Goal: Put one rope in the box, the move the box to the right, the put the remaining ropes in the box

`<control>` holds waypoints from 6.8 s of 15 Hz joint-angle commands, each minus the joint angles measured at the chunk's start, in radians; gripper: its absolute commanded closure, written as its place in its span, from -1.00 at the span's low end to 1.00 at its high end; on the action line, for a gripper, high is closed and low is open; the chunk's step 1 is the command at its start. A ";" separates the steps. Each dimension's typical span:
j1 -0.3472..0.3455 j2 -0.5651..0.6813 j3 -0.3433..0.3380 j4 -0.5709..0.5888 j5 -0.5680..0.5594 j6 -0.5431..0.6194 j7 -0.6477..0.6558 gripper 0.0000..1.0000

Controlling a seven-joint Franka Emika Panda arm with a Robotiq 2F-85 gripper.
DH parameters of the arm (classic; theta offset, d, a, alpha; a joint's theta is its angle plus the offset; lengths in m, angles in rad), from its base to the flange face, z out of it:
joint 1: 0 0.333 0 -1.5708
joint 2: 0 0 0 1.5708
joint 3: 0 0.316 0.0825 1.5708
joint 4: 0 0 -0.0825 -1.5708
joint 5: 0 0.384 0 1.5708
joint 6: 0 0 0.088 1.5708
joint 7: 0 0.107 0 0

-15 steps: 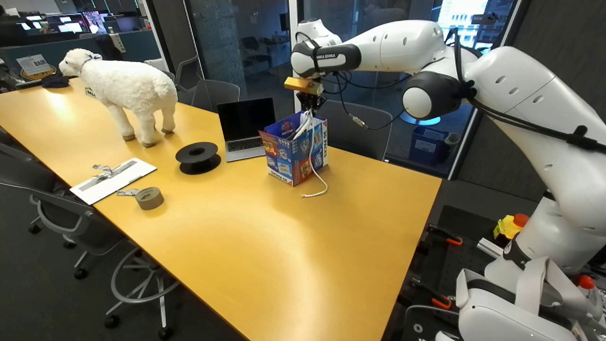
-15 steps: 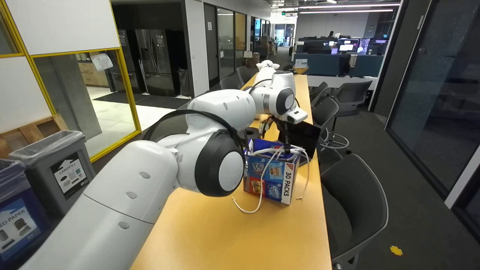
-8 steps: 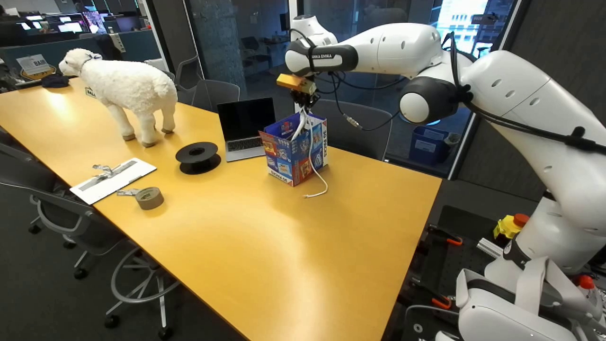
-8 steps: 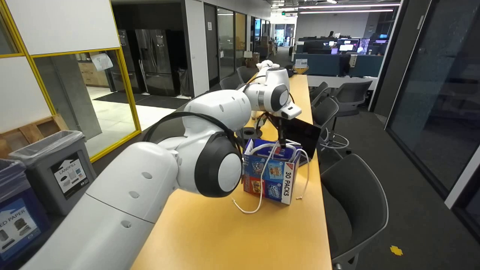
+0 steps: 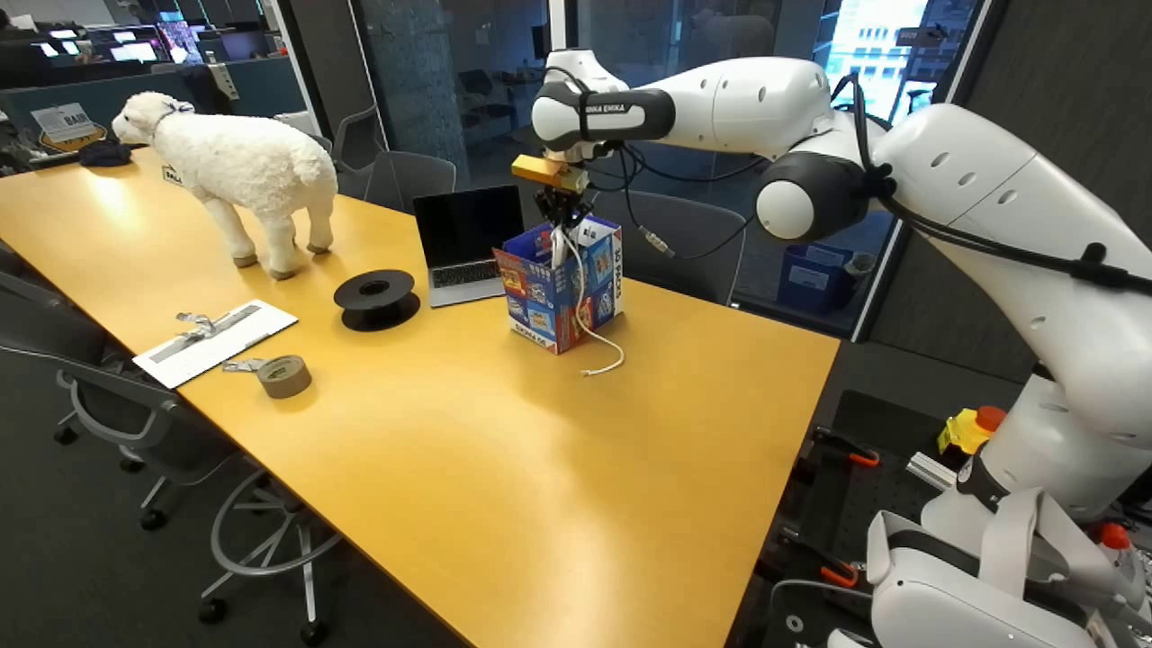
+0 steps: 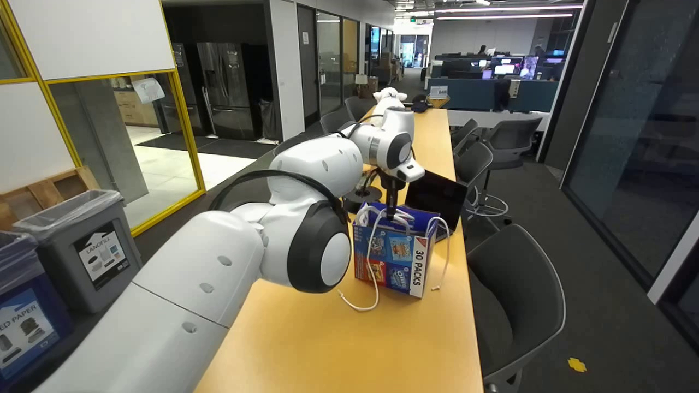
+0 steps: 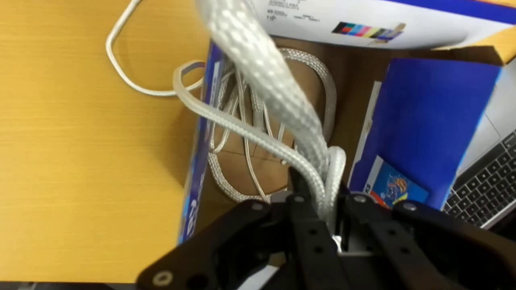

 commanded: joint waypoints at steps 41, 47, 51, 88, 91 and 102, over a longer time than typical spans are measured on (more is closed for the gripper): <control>0.045 0.149 -0.226 0.147 -0.374 0.208 0.097 -1.00; 0.035 0.161 -0.230 0.145 -0.365 0.207 0.116 -1.00; 0.030 0.176 -0.243 0.149 -0.374 0.228 0.137 -1.00; -0.084 0.224 -0.223 0.150 -0.354 0.484 0.096 0.85; -0.104 0.215 -0.162 0.136 -0.317 0.529 0.010 0.85; -0.084 -0.057 0.156 0.076 -0.153 0.092 -0.460 0.86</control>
